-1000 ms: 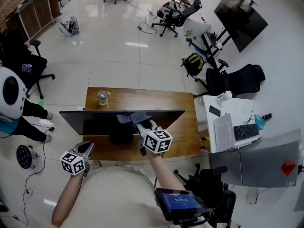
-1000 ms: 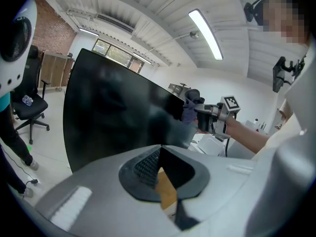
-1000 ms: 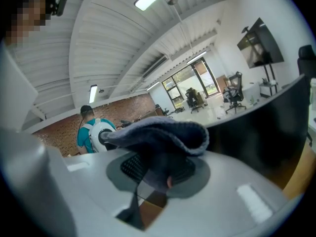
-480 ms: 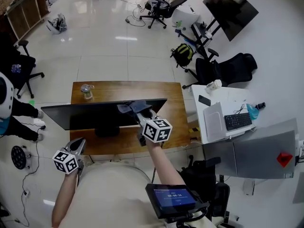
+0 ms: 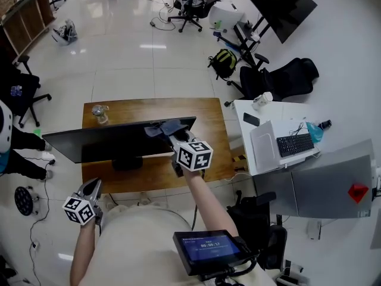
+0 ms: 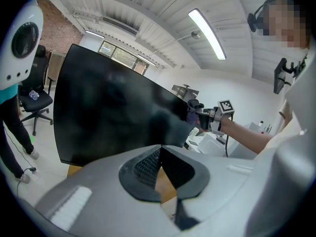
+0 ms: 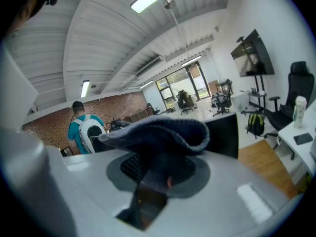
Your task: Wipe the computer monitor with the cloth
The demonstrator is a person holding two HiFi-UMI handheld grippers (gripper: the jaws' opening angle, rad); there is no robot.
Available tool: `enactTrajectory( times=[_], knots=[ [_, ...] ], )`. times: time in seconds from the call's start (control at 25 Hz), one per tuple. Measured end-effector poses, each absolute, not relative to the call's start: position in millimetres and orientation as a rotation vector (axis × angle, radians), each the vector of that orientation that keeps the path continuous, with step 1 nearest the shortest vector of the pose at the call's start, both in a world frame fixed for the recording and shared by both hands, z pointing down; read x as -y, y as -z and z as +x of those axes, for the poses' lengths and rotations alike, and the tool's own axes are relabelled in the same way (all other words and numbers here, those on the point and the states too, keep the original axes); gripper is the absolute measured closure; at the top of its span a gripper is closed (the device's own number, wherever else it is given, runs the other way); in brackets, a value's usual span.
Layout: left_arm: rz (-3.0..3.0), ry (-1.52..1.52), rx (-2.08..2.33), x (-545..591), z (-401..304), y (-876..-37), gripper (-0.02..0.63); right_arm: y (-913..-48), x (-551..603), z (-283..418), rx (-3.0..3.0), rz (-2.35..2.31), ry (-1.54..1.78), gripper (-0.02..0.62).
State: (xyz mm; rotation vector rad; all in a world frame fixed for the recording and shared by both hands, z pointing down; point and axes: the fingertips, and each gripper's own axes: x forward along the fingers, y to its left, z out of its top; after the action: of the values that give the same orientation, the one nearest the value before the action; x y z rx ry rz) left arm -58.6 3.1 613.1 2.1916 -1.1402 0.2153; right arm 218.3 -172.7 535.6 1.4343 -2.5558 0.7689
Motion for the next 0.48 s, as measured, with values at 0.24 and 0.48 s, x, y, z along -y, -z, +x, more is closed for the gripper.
enactTrajectory(
  times=[0.24, 0.48],
  knots=[
    [2.168, -0.195, 1.164, -11, -55, -616, 0.614, -543, 176, 241, 2.513, 1.455, -0.737, 0.500],
    [2.156, -0.190, 1.169, -20, -52, -621, 0.614, -554, 177, 271, 2.456, 1.521, -0.742, 0.499]
  ],
)
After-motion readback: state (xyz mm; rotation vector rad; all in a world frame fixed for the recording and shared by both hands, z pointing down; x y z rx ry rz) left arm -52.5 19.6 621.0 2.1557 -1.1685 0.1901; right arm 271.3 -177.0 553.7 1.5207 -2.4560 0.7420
